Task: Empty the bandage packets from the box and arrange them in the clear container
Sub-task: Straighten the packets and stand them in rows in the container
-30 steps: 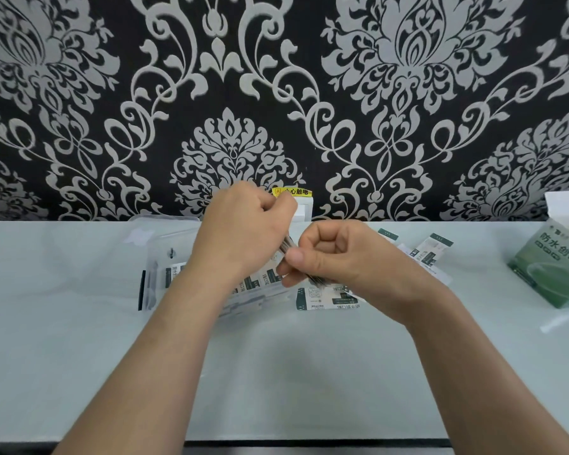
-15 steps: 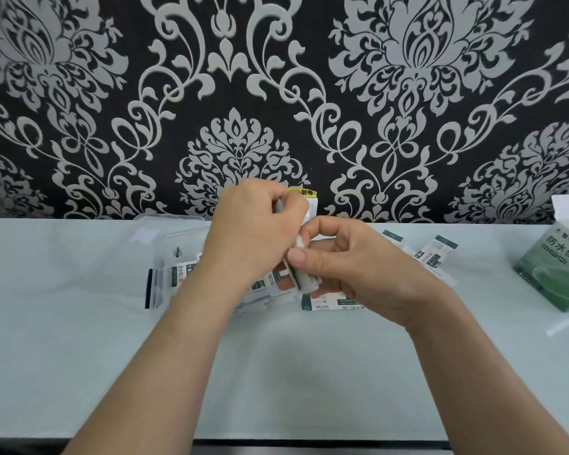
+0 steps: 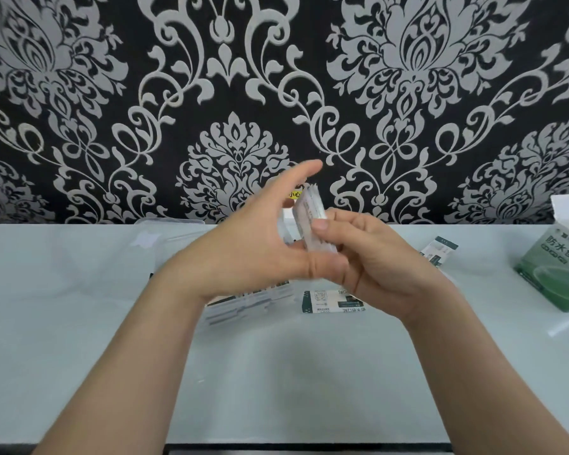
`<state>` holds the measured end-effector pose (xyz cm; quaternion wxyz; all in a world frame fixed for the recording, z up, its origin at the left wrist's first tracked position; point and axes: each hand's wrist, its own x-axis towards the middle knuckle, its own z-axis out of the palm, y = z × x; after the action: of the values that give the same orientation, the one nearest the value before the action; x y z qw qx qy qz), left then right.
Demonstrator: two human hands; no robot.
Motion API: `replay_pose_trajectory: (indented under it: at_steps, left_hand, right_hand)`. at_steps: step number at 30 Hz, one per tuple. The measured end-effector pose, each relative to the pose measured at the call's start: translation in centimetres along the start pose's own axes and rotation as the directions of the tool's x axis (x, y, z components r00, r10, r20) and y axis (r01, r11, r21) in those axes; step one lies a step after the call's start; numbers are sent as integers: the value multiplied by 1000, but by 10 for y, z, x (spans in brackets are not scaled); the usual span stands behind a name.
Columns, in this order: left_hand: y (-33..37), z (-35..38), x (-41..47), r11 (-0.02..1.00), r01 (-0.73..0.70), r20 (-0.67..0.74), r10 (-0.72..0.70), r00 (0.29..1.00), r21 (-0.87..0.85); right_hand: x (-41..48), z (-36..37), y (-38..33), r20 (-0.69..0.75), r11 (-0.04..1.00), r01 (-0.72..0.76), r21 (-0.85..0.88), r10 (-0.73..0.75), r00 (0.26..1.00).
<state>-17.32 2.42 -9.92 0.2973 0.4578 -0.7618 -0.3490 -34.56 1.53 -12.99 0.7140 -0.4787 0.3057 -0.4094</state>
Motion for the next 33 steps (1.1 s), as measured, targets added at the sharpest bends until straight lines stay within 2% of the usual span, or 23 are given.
replay_pose_trajectory:
  at_steps: [3,7,12,17,20,22,24,28,33]
  left_hand:
    - [4,10,-4,994,-71,62,66,996,81]
    - [-1,17,-2,976,-125,-45,135,990,179]
    - [-7,15,-3,966,-147,-159,183,970,212]
    - [-9,6,-6,988,-122,-127,133,983,91]
    - [-13,-15,-13,997,-82,-33,82,996,15]
    - [-17,-31,-18,996,-84,-19,84,996,-3]
    - [-21,-38,-20,997,-79,-131,76,988,-15]
    - [-25,-32,-16,998,-51,-371,32,928,-40]
    - [-40,-29,-13,1000,-27,-507,25,862,3]
  right_hand:
    - [-1,2,-1,56,1000,-18,6,17,998]
    - [-1,0,0,101,999,-48,-23,50,994]
    - [2,6,2,54,991,-49,-128,57,997]
    - [3,11,2,2,985,-17,-172,17,1000]
    - [2,13,-1,-53,956,-22,-293,7,999]
    - [2,17,-3,-32,933,-33,-358,23,999]
    - [1,21,-4,1,923,-54,-382,59,998]
    - [4,28,-4,16,903,-90,-419,107,994]
    - [14,40,-10,-49,826,-127,-548,120,992]
